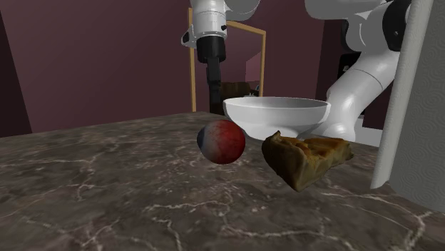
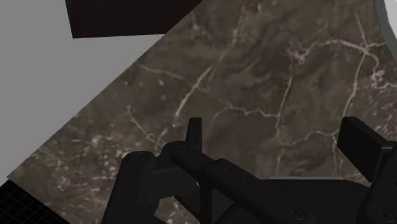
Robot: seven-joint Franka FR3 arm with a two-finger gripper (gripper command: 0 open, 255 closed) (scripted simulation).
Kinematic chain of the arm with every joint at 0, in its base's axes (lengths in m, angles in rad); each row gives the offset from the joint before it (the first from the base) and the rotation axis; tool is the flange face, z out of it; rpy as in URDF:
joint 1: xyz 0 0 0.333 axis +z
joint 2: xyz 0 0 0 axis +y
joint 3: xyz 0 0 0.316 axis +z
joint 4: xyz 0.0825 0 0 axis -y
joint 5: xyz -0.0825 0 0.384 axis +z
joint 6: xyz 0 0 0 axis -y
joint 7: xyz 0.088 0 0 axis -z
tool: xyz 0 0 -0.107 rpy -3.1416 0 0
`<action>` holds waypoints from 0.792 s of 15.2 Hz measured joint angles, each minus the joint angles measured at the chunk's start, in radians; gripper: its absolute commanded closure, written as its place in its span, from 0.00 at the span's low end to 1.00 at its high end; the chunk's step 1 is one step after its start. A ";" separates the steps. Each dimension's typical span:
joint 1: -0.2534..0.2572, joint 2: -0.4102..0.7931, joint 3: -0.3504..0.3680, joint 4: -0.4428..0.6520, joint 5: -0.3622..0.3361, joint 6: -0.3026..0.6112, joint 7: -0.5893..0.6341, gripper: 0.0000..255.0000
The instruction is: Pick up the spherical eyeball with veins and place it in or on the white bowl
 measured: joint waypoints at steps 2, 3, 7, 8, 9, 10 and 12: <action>0.005 -0.001 0.013 -0.002 0.010 0.004 0.014 0.00; 0.011 -0.001 0.027 0.005 0.021 0.002 0.030 0.00; 0.040 0.015 0.102 0.021 0.080 0.029 0.114 0.00; 0.049 0.013 0.124 0.022 0.096 0.034 0.139 0.00; 0.057 0.013 0.146 0.023 0.112 0.044 0.165 0.00; 0.064 0.027 0.170 0.034 0.127 0.055 0.189 0.00; 0.078 0.043 0.210 0.055 0.153 0.067 0.235 0.00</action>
